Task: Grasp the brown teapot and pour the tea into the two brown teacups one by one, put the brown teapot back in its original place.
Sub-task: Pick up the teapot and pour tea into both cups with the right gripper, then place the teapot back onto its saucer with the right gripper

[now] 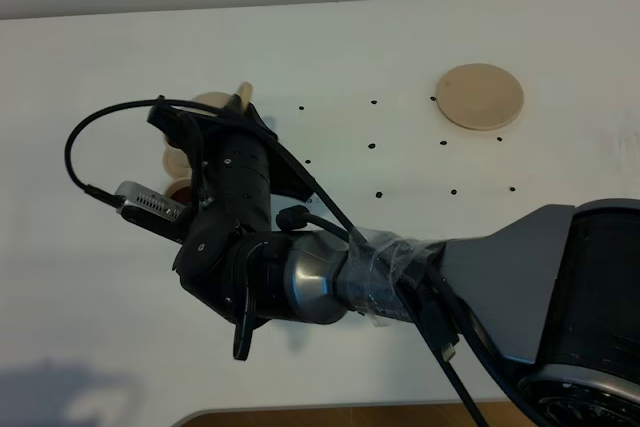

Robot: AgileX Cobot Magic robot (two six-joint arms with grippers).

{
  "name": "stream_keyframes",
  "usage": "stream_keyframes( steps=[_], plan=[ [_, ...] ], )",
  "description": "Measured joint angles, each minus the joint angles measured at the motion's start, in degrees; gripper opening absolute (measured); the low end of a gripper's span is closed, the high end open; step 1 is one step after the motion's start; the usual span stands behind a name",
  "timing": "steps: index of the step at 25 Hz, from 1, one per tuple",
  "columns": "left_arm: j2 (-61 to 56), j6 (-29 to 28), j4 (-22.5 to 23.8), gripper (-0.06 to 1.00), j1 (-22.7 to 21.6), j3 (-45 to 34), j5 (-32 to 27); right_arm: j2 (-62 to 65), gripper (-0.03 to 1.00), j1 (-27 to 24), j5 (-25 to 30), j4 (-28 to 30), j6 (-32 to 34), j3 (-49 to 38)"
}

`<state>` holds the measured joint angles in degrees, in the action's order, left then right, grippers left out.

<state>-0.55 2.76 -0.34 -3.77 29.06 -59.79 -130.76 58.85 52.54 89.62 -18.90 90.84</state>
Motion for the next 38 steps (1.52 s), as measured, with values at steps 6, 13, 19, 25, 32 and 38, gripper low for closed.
stream_keyframes(
  steps=[6, 13, 19, 25, 32, 38],
  plan=[
    [0.0, 0.0, 0.0, 0.55, 0.0, 0.0, 0.0, 0.0, 0.12, 0.0, 0.8, -5.8, 8.6, 0.0],
    [0.0, 0.0, 0.0, 0.55, 0.0, 0.0, 0.0, 2.1, 0.12, 0.1, 4.1, -15.5, 20.1, 0.0],
    [0.0, 0.0, 0.0, 0.55, 0.0, 0.0, 0.0, 6.6, 0.12, 0.0, 5.3, -28.3, 26.6, 0.0],
    [0.0, 0.0, 0.0, 0.55, 0.0, 0.0, 0.0, 10.5, 0.12, -2.8, 4.1, -43.7, 28.3, 0.1],
    [0.0, 0.0, 0.0, 0.55, 0.0, 0.0, 0.0, 11.2, 0.12, -8.2, -2.7, -64.0, 25.5, 0.0],
    [0.0, 0.0, 0.0, 0.55, 0.0, 0.0, 0.0, 10.8, 0.12, -9.4, -8.1, -69.4, 25.0, 0.0]
  ],
)
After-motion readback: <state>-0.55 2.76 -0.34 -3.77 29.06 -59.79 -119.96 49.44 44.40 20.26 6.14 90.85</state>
